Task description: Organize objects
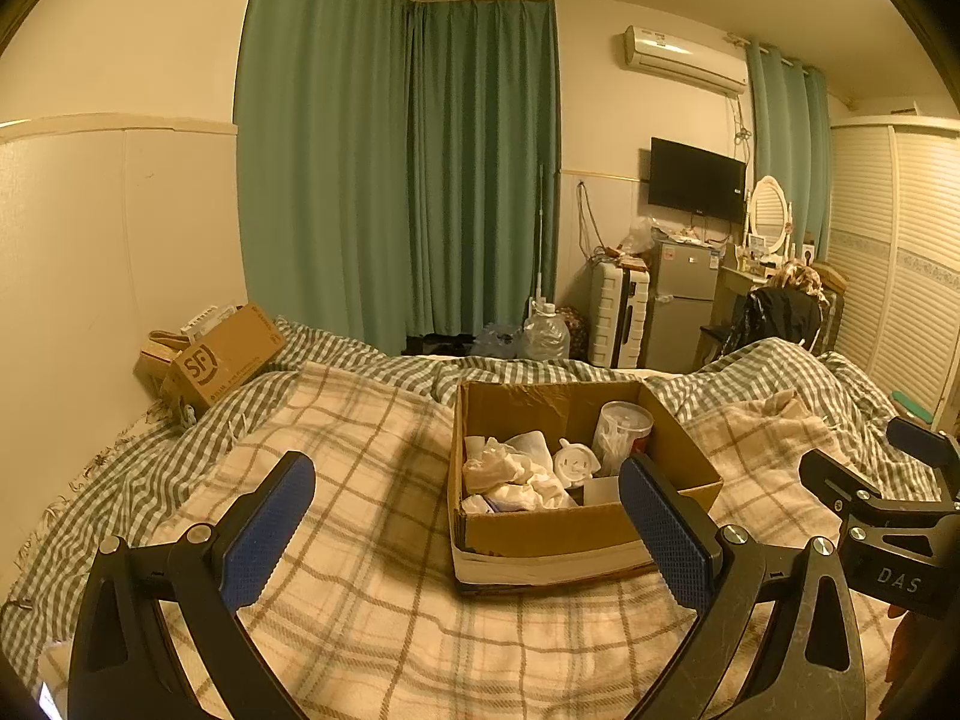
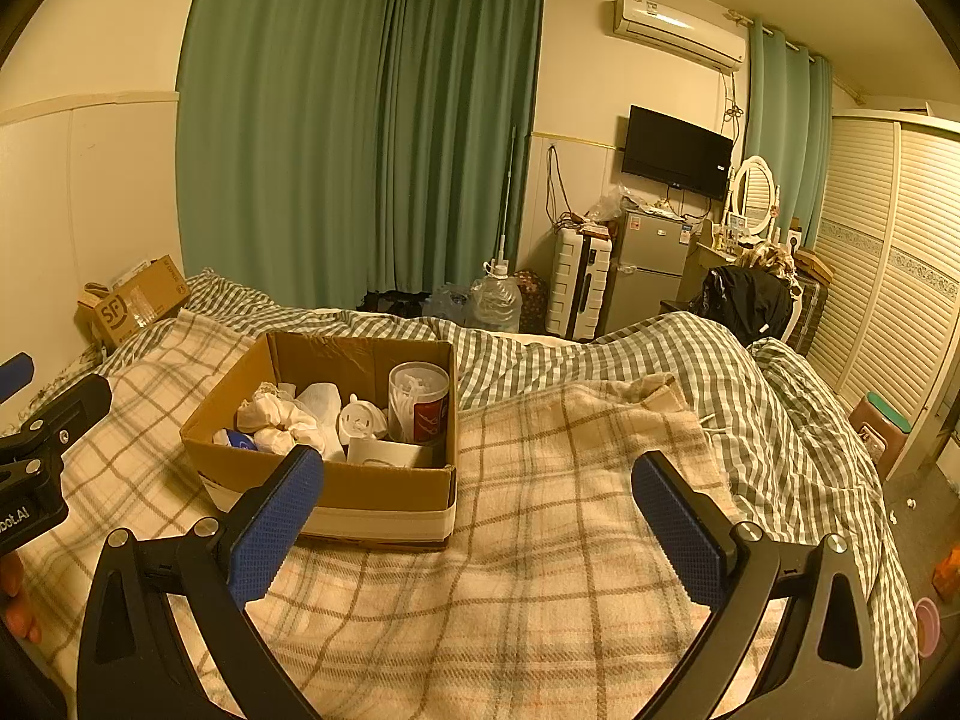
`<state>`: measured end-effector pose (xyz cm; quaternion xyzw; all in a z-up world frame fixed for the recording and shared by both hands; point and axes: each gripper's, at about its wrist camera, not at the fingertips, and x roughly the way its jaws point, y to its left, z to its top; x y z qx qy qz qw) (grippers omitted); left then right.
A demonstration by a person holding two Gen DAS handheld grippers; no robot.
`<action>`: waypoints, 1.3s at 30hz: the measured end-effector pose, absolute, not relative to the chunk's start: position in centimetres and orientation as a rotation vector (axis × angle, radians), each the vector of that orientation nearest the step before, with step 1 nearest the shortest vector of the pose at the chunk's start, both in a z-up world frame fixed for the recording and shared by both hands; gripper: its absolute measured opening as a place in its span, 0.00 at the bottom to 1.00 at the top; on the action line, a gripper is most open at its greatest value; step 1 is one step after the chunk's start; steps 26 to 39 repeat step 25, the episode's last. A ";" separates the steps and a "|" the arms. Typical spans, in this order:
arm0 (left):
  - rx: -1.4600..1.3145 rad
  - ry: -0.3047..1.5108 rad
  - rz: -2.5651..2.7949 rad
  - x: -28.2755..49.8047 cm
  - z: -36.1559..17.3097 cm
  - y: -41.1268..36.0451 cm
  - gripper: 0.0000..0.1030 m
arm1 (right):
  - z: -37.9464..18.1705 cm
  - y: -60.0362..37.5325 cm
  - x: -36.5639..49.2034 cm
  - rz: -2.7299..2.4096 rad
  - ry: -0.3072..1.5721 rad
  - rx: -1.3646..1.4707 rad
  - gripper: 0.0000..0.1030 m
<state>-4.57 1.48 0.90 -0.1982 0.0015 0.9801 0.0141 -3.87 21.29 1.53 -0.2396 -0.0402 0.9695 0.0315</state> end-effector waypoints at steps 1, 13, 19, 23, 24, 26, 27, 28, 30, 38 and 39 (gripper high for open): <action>-0.616 0.005 3.052 -4.6 0.9 1.5 1.00 | 1.5 21.3 -3.9 2.986 -0.124 -0.738 1.00; -0.623 0.003 3.050 -4.5 0.8 1.5 1.00 | 1.5 21.3 -3.9 2.986 -0.125 -0.738 1.00; -0.622 0.003 3.050 -4.5 0.9 1.5 1.00 | 1.5 21.3 -3.9 2.986 -0.124 -0.740 1.00; -0.631 0.000 3.048 -4.5 0.8 1.5 1.00 | 1.5 21.3 -3.9 2.985 -0.125 -0.741 1.00; -0.635 -0.002 3.046 -4.5 0.7 1.5 1.00 | 1.5 21.3 -3.9 2.985 -0.125 -0.741 1.00; -0.637 -0.002 3.046 -4.5 0.7 1.4 1.00 | 1.5 21.3 -3.9 2.985 -0.124 -0.741 1.00; -0.637 -0.002 3.046 -4.5 0.7 1.4 1.00 | 1.5 21.3 -3.9 2.985 -0.124 -0.741 1.00; -0.637 -0.002 3.046 -4.5 0.7 1.4 1.00 | 1.5 21.3 -3.9 2.985 -0.124 -0.741 1.00; -0.637 -0.002 3.046 -4.5 0.7 1.4 1.00 | 1.5 21.3 -3.9 2.985 -0.124 -0.741 1.00; -0.637 -0.002 3.046 -4.5 0.7 1.4 1.00 | 1.5 21.3 -3.9 2.985 -0.124 -0.741 1.00; -0.637 -0.002 3.046 -4.5 0.7 1.4 1.00 | 1.5 21.3 -3.9 2.985 -0.124 -0.741 1.00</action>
